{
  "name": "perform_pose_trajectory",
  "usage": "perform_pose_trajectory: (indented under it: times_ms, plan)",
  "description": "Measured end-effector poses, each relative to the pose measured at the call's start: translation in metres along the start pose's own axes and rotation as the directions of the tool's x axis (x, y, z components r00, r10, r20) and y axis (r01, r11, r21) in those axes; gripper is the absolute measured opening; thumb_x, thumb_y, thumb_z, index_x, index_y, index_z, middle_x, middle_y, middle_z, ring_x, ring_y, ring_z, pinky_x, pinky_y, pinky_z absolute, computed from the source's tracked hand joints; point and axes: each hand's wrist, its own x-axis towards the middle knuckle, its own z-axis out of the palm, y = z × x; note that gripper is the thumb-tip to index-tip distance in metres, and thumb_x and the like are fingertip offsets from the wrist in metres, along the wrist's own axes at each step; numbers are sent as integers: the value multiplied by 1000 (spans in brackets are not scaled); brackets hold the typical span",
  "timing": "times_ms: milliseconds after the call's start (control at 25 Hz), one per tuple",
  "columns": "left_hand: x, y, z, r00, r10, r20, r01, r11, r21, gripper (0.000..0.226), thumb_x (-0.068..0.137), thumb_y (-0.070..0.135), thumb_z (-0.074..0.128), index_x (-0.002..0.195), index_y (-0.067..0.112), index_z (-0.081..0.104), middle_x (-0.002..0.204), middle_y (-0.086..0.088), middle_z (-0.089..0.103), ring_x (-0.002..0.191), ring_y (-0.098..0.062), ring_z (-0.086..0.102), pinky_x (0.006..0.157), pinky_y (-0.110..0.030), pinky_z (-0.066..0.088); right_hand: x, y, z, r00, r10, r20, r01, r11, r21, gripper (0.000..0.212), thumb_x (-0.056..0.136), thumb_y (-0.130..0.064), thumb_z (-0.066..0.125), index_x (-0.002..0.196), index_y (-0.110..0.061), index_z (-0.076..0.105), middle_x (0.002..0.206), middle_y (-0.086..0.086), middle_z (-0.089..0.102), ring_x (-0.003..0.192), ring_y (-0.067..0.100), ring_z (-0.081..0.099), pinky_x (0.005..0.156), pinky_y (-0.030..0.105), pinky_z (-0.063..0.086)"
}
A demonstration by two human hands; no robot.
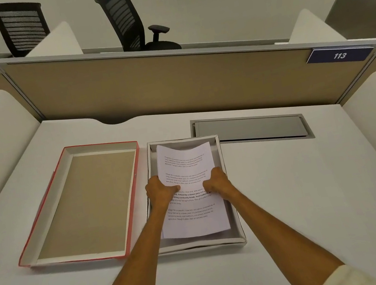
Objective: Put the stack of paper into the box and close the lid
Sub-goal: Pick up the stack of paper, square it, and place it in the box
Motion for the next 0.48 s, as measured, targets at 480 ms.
perform_pose_trajectory:
  times_ms: [480]
  plan:
    - [5, -8, 3, 999, -14, 32, 14, 1000, -12, 53, 72, 17, 85, 116, 2, 59, 124, -20, 66, 109, -38, 66, 89, -44, 55, 5, 9, 6, 999, 15, -46, -14, 1000, 22, 20, 90, -3, 60, 109, -2, 56, 113, 19, 64, 78, 19, 61, 62, 21, 47]
